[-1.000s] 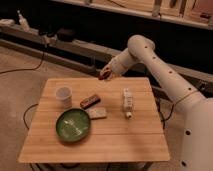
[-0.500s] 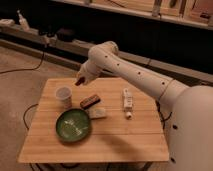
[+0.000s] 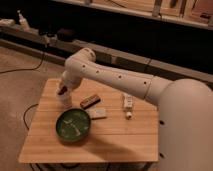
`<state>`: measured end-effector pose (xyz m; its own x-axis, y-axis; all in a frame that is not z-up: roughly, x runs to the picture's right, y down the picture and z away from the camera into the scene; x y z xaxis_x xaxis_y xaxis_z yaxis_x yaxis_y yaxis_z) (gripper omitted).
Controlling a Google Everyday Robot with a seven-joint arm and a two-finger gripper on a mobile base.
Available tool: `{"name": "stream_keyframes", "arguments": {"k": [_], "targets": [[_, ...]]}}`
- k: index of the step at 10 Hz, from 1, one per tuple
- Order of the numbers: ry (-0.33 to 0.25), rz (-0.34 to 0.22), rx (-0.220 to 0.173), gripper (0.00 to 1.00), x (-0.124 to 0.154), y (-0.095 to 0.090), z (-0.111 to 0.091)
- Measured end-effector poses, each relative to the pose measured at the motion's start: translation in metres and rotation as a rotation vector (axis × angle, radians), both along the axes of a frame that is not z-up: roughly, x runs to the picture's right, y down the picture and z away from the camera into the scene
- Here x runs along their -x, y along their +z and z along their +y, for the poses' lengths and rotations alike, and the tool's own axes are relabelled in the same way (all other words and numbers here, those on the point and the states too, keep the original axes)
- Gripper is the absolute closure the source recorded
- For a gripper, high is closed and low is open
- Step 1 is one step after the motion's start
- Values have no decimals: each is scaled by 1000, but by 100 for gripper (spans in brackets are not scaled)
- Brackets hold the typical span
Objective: Place the pepper in the ceramic cup
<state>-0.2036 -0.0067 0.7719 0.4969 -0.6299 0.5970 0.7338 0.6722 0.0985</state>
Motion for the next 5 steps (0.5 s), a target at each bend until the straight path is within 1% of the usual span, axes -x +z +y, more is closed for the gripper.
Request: {"name": "stream_keyframes", "arguments": {"k": [1, 2, 4, 5], "targets": [[12, 1, 7, 100, 4, 7, -5], [28, 0, 20, 97, 8, 15, -10], [46, -3, 45, 79, 10, 28, -17], [46, -6, 55, 71, 10, 31, -17]]}}
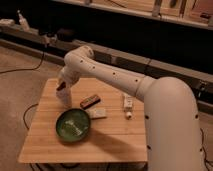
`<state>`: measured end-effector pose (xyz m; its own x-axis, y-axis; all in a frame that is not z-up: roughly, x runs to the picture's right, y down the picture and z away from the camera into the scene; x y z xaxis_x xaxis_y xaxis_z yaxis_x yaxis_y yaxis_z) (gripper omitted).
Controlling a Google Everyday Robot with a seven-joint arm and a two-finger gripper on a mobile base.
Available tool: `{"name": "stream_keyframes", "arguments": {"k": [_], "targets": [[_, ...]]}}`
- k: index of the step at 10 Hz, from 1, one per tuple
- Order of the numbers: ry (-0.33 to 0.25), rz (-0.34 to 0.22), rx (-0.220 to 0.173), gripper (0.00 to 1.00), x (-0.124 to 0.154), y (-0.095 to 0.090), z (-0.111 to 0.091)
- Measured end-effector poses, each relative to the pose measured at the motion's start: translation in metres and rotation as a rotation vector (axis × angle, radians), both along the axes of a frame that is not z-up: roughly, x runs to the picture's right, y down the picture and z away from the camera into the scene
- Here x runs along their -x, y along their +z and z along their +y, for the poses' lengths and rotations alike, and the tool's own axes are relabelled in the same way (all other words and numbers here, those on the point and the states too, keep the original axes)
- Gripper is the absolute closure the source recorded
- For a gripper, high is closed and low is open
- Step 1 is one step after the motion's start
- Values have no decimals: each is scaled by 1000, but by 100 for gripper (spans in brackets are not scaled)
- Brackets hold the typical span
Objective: Place the pepper in the ceramic cup
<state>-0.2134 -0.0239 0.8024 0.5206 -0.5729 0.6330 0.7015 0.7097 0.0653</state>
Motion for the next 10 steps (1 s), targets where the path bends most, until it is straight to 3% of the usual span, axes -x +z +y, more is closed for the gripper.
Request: {"name": "stream_keyframes", "arguments": {"k": [4, 5, 10], "targets": [[-38, -30, 31, 28, 15, 0, 10], [-42, -32, 33, 23, 18, 1, 11], [-30, -44, 42, 20, 20, 2, 7]]}}
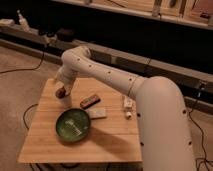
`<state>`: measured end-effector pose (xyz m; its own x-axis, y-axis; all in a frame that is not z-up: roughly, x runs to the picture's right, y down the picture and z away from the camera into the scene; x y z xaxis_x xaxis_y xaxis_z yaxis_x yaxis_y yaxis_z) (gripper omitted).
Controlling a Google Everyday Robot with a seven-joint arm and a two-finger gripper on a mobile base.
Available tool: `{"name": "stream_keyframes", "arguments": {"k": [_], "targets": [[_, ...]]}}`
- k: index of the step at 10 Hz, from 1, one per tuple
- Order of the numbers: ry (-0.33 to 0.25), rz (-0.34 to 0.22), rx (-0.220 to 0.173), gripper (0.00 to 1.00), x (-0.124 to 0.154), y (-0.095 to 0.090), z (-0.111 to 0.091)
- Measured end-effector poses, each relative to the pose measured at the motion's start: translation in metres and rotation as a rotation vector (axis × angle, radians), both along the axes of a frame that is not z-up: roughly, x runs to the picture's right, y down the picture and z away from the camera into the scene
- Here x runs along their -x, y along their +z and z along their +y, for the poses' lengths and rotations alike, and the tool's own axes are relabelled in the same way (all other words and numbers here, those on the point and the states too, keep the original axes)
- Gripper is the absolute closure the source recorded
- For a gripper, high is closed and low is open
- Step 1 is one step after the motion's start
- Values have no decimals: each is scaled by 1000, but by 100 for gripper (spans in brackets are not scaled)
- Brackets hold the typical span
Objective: Place the pepper in the ceramic cup
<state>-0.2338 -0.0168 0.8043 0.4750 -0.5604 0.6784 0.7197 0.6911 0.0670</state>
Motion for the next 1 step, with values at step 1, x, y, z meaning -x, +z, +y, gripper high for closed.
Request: {"name": "stream_keyframes", "arguments": {"k": [1], "targets": [[0, 0, 0, 20, 0, 0, 0]]}}
